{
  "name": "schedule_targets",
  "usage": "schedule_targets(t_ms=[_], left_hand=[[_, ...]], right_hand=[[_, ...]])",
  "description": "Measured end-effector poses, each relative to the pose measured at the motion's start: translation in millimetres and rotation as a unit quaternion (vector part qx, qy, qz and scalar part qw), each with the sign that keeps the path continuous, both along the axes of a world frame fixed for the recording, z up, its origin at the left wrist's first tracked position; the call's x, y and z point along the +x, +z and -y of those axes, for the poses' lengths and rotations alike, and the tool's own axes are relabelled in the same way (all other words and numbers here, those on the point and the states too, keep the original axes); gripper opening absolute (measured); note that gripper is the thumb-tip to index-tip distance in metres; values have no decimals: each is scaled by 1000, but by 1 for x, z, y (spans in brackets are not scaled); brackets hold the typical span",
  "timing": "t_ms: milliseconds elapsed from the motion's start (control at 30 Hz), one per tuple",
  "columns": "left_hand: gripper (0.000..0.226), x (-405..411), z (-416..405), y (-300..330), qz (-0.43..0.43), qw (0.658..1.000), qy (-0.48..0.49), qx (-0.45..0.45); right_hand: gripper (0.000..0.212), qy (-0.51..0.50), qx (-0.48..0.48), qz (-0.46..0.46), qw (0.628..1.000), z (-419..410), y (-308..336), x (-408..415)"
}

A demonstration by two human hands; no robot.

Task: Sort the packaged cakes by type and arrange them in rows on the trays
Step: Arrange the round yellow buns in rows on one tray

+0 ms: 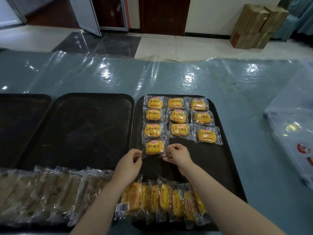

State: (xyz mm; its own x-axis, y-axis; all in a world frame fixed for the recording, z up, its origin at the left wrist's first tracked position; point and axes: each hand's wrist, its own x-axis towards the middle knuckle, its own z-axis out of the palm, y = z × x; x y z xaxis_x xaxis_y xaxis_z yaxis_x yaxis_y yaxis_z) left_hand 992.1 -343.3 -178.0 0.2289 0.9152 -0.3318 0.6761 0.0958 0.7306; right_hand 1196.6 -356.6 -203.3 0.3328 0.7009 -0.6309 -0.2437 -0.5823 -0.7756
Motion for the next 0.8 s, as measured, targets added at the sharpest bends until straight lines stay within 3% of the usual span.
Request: schedule_targets(t_ms=[500, 800], left_hand=[[27, 4, 11, 11, 11, 1000, -17, -4], [23, 9, 35, 23, 29, 998, -46, 13]], right_hand=[[11, 66, 11, 144, 987, 15, 15, 10], [19, 148, 63, 299, 941, 55, 34, 19]])
